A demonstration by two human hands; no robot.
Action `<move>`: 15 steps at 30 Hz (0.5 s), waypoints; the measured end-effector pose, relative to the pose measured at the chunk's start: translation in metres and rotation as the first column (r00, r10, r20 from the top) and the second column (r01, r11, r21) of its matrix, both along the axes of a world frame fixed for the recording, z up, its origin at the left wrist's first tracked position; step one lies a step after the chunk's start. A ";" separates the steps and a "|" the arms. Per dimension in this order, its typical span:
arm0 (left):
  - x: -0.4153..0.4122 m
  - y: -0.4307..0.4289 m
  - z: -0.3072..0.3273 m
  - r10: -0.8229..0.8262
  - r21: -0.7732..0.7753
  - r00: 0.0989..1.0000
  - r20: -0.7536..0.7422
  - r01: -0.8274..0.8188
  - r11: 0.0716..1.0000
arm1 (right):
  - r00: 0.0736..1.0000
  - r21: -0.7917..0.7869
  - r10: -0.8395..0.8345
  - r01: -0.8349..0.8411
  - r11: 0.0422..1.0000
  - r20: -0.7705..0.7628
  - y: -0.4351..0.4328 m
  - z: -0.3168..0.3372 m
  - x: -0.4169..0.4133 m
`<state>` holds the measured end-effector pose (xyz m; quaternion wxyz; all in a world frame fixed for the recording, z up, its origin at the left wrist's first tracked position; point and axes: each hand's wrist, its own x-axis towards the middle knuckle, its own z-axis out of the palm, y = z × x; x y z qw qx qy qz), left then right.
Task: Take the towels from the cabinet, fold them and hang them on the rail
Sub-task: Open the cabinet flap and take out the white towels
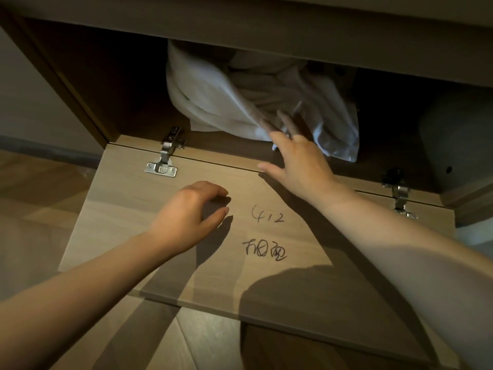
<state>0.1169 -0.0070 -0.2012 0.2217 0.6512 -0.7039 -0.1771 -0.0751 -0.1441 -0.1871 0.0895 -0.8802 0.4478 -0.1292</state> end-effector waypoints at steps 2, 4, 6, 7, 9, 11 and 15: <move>0.006 0.001 -0.002 0.019 0.003 1.000 -0.012 -0.019 1.000 | 0.999 0.038 0.006 -0.005 0.999 -0.032 -0.013 0.002 0.019; 0.011 0.003 -0.003 0.025 0.005 0.999 -0.031 -0.025 1.000 | 0.999 0.119 -0.016 0.021 0.993 -0.038 -0.023 0.004 0.034; 0.014 0.006 -0.005 0.018 -0.001 0.999 -0.036 -0.018 1.000 | 0.997 0.170 -0.034 0.045 0.984 -0.065 -0.028 0.003 0.045; 0.016 0.008 -0.006 0.014 -0.002 0.999 -0.032 -0.014 1.000 | 0.997 0.189 -0.037 0.051 0.981 -0.074 -0.029 0.001 0.048; 0.019 0.008 -0.007 0.009 -0.011 1.000 -0.020 -0.009 1.000 | 0.996 0.215 -0.046 0.061 0.975 -0.071 -0.032 -0.005 0.053; 0.020 0.007 -0.008 0.007 -0.023 1.000 -0.012 -0.008 1.000 | 0.991 0.179 -0.062 0.082 0.980 -0.116 -0.038 -0.010 0.056; 0.021 0.004 -0.007 0.013 -0.033 1.000 -0.014 -0.013 0.999 | 0.972 -0.009 -0.111 0.111 0.994 -0.208 -0.050 -0.019 0.055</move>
